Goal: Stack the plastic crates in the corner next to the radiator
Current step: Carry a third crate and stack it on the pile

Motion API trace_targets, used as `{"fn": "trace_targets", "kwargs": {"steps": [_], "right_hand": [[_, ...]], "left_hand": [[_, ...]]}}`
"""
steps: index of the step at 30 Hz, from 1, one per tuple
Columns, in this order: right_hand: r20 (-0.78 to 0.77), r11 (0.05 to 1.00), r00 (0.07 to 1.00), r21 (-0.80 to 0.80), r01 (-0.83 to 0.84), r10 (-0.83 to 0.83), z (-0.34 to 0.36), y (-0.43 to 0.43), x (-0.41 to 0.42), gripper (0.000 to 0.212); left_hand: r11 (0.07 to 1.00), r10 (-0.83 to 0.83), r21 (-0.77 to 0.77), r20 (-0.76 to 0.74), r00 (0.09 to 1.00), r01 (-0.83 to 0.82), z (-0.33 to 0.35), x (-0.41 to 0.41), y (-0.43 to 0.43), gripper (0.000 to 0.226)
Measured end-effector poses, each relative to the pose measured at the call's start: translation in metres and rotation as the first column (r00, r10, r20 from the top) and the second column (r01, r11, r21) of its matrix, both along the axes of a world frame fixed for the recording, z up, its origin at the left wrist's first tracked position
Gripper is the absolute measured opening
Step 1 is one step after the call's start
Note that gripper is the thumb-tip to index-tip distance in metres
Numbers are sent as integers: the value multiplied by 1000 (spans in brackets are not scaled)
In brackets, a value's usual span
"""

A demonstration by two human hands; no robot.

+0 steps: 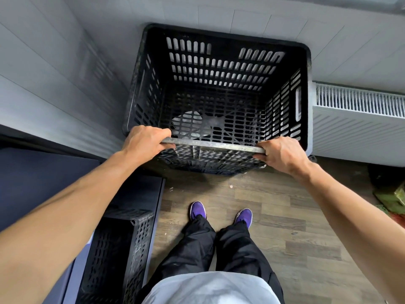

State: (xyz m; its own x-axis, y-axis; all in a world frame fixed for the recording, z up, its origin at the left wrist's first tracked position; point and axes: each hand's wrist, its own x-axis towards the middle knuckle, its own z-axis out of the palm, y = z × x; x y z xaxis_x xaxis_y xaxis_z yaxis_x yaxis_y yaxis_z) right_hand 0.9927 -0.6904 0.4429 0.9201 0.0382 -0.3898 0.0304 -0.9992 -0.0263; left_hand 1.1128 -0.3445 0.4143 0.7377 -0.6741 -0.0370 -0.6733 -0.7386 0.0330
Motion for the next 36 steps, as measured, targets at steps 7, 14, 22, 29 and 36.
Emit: {"fn": "trace_targets", "kwargs": {"steps": [7,14,22,29,36], "right_hand": [[-29,1000,999,13,26,-25,0,3,5,28],[6,1000,1000,-21,12,-12,0,5,-1,28],[-3,1000,1000,6,-29,29,3,-1,4,31],[-109,999,993,35,-41,45,4,-6,10,28],[-149,999,989,27,-25,28,0,-3,11,32]], "left_hand": [[992,98,96,-180,979,-81,10,9,-5,32],[993,114,60,-193,974,-104,7,-2,-2,35],[994,106,51,-209,972,-97,5,-1,-3,38],[990,123,95,-233,965,-103,5,0,-5,44],[983,176,76,-197,964,-164,2,-7,-9,42]]}}
